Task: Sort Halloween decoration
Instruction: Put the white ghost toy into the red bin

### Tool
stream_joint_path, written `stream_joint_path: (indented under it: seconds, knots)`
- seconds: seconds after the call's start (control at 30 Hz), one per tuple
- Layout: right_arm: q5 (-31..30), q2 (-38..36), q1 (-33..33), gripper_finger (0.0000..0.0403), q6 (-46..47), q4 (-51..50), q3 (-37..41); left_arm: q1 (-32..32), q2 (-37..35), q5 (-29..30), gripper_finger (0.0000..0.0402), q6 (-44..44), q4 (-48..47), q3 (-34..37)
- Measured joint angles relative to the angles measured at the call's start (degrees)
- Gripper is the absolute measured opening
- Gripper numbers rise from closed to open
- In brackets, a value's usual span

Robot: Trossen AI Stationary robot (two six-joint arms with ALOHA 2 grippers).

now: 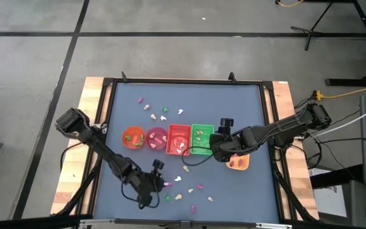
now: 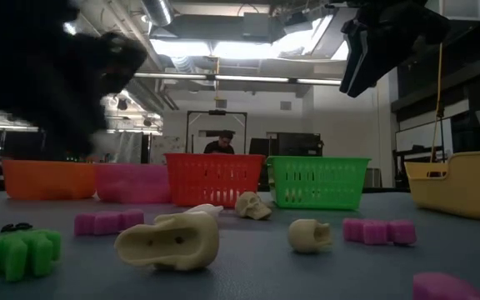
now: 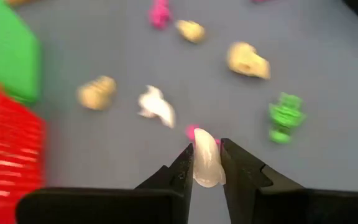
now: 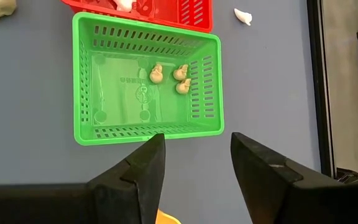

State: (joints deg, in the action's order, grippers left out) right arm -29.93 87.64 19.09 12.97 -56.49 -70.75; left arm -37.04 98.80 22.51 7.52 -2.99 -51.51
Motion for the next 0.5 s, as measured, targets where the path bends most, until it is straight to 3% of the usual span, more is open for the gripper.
stream_joint_path:
  seconds: [0.3, 0.5]
  knots:
    - [0.0, 0.0, 0.0, 0.0182, 0.0, 0.1, 0.0, 8.6, -3.5, 6.4, 0.0052, -11.7, 0.3, -0.1]
    - [0.0, 0.0, 0.0, 0.0182, 0.0, 0.1, 0.0, 15.6, -3.5, 7.3, 0.0052, -13.7, 0.3, -0.1]
